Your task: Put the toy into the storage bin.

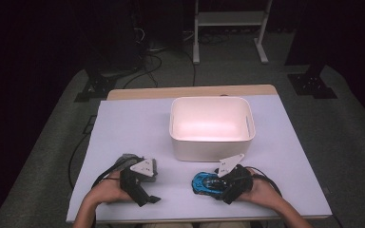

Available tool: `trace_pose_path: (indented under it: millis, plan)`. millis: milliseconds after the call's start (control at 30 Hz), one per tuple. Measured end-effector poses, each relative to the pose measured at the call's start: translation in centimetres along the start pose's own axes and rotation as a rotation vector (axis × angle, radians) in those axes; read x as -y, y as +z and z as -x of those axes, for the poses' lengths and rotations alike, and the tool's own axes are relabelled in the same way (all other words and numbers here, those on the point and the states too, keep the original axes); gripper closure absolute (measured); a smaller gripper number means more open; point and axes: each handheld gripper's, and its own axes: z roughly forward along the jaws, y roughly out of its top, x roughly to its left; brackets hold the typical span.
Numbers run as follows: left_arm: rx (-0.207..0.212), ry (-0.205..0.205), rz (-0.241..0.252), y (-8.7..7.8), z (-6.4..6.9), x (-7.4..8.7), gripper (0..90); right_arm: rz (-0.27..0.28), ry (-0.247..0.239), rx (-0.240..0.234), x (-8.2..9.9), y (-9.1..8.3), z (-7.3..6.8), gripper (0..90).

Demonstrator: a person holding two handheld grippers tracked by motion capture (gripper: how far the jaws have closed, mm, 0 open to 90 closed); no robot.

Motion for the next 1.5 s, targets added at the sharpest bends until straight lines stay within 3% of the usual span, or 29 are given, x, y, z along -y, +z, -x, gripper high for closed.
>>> trace_pose_path:
  millis: [367, 433, 967, 1200, 1500]
  plan:
    - [0.003, 0.009, -0.006, 0.0, 0.1, -0.1, 8.8, 0.004, -0.025, -0.021, 0.0, 0.0, 0.3, 11.8]
    - [0.004, 0.009, -0.006, 0.0, 0.0, -0.1, 8.7, 0.006, -0.06, -0.041, -0.1, 0.0, 0.3, 15.1]
    - [0.007, 0.003, -0.005, 0.2, 0.0, -0.2, 8.8, -0.005, -0.055, -0.048, -0.3, 0.1, 0.3, 15.9]
    - [0.005, 0.001, -0.001, 0.1, 0.0, -0.1, 8.8, -0.047, -0.051, -0.041, -0.9, 0.2, 0.2, 17.0]
    - [0.006, -0.003, -0.001, 0.0, -0.1, 0.0, 8.8, -0.014, -0.042, -0.054, -0.6, 0.0, 0.4, 17.7]
